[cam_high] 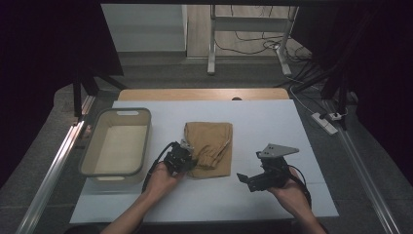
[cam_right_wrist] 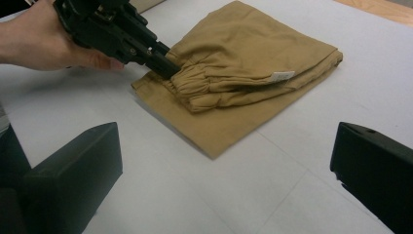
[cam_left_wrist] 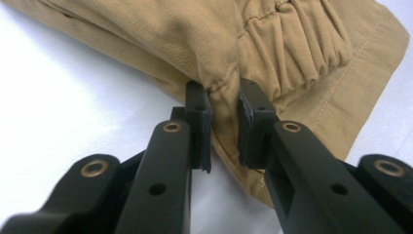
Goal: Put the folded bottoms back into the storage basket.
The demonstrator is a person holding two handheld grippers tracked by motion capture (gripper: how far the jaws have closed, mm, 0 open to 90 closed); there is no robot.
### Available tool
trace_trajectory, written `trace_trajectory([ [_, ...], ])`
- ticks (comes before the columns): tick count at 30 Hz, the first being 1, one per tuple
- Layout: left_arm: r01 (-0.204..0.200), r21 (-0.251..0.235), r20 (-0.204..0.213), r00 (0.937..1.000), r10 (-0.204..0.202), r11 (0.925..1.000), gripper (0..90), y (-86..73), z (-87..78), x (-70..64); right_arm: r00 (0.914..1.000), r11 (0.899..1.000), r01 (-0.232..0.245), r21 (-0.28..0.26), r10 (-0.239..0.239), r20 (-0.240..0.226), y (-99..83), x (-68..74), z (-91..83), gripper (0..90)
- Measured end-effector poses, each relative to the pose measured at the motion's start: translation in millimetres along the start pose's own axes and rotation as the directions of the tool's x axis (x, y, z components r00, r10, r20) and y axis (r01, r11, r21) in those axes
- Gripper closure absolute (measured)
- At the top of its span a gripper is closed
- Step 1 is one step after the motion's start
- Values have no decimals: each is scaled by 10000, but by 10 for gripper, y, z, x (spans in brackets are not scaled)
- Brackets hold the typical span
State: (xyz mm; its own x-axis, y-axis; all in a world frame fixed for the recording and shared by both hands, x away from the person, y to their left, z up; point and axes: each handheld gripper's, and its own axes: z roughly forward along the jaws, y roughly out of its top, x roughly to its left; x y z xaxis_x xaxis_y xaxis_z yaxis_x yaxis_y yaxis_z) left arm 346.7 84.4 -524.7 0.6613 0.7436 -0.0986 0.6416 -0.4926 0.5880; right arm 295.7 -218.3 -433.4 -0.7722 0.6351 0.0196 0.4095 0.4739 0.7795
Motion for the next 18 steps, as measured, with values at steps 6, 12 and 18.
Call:
trace_trajectory([
  [6,-13,22,3,10000,13,10000,769,3,-1,1,9999,9998,-123,124,124,-89,67,-80,117,0],
  [12,-27,31,-10,10000,27,10000,769,4,-1,-1,9998,9997,-158,191,159,-85,133,-152,235,0],
  [18,-48,49,-20,10000,48,10000,769,7,-1,-1,9998,9997,-167,191,169,-106,211,-231,347,0],
])
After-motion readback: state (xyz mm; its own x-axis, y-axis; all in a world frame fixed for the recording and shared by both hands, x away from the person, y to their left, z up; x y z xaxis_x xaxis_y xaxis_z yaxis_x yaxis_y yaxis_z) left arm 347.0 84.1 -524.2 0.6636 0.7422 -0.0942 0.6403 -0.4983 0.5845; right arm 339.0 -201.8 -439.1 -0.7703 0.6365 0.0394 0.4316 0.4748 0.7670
